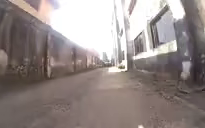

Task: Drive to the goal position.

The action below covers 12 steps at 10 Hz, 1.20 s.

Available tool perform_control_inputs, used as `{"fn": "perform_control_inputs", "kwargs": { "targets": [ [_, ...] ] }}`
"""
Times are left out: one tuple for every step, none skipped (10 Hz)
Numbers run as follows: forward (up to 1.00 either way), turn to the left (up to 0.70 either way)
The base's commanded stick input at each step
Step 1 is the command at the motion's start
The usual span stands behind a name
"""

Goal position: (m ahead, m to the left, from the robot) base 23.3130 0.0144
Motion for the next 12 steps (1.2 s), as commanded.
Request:
{"fn": "perform_control_inputs", "kwargs": {
  "targets": [
    [1.0,0.0],
    [1.0,0.0],
    [1.0,0.0],
    [1.0,0.0],
    [1.0,0.0],
    [1.0,0.0],
    [1.0,0.0],
    [1.0,0.0],
    [1.0,0.0],
    [1.0,0.0],
    [1.0,0.0],
    [1.0,0.0]
  ]
}}
